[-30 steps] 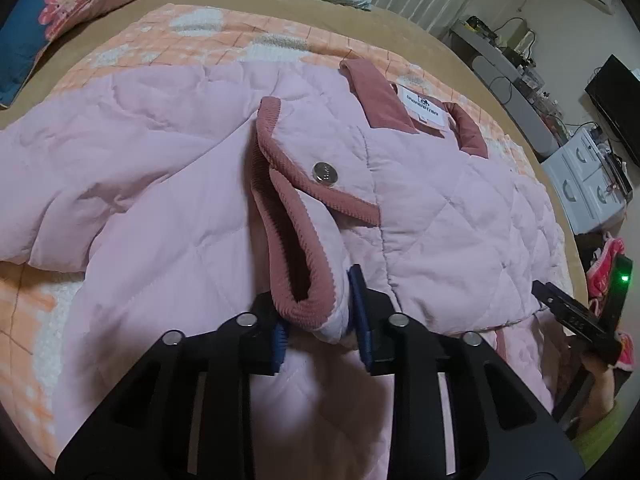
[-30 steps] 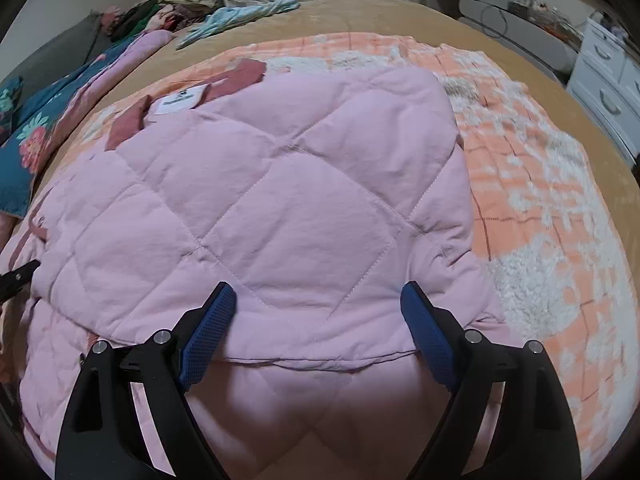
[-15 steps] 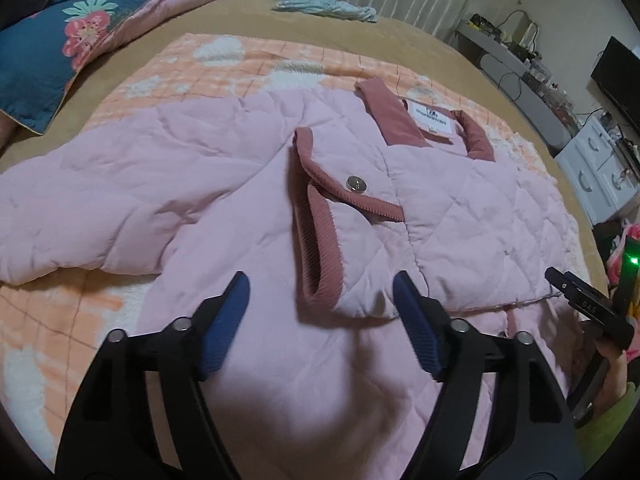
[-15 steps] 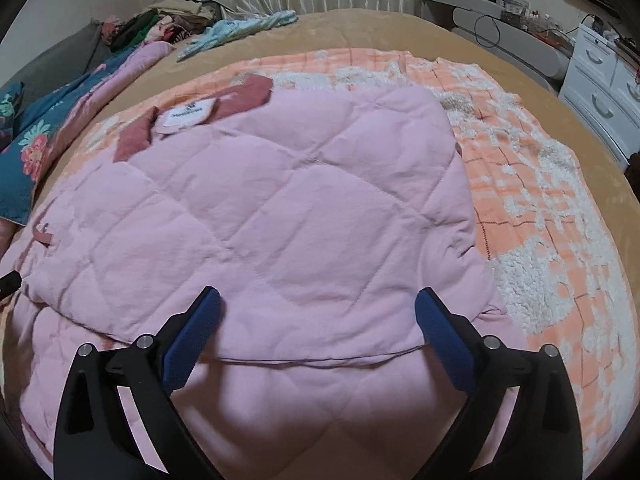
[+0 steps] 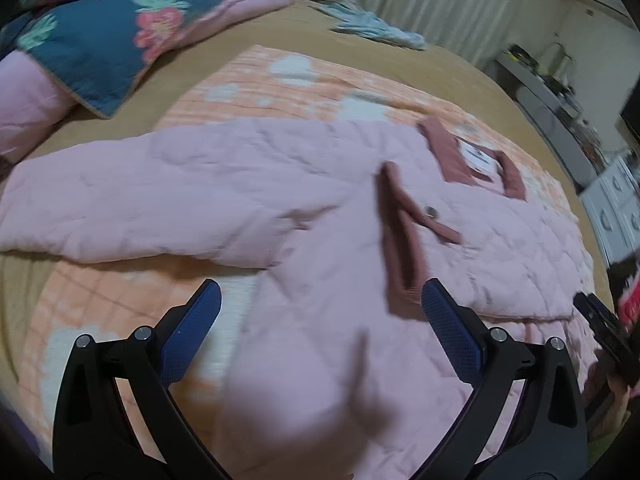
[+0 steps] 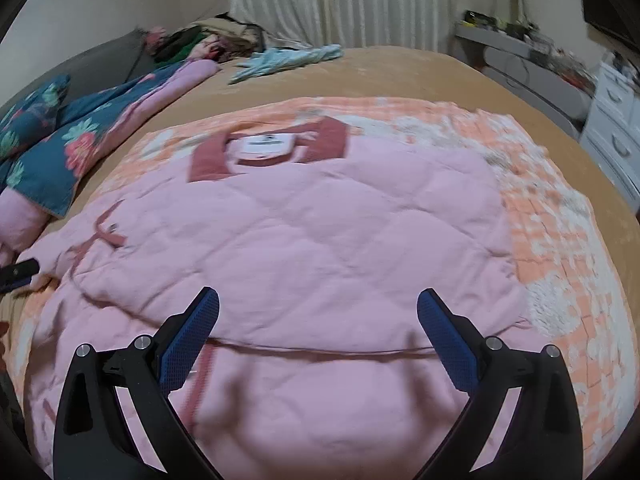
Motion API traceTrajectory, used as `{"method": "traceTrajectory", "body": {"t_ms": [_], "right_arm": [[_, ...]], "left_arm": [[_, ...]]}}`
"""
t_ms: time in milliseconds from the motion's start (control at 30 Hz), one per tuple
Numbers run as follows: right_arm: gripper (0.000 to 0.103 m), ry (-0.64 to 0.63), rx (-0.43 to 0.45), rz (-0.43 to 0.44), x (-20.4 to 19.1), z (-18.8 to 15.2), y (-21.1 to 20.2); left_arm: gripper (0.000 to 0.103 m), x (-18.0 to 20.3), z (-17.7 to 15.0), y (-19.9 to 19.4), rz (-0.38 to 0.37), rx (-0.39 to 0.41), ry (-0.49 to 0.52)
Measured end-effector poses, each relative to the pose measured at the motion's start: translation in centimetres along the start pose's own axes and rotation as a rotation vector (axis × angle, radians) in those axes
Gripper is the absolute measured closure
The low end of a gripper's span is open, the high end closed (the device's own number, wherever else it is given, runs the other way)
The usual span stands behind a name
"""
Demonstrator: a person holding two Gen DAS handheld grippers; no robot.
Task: Fold large clothes
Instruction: 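Move the left tool along the other sleeve to its cuff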
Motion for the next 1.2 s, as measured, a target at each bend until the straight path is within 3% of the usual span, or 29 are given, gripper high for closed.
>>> {"method": "traceTrajectory", "body": {"t_ms": [267,633,933,1200], "right_arm": [[0.004,-0.074,0.020,0.055,-7.1,0.8,-1.3],[0.004,-0.198,0.032,0.113,-16.6,1.9,-2.1],[0.004,-0.283,0.017,0.151,-22.7,1.9,-1.7],[0.004,-0.354,0.004,0.181,-27.2,1.3,-1.3]], "left_arm": [[0.009,-4.9,-0.3,-1.6,0.044,0.014,-0.062],[0.009,-9.8,-0.2,-3.3,0.050,0.054,-0.149],[0.009,-13.8,-0.2,-3.8,0.107,0.078,-0.192],[0.009,-16.7,-0.5,-3.9,0.088,0.083,-0.275]]}}
Point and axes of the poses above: each gripper's, at about its wrist camera, not at the fingertips, and y roughly the way its jaws point, x to its right, z to its top, the point moved 8 cm from there along y, roughly the way its jaws point, and after that the axes turned 3 degrees about -x, right-handed, at the moved point
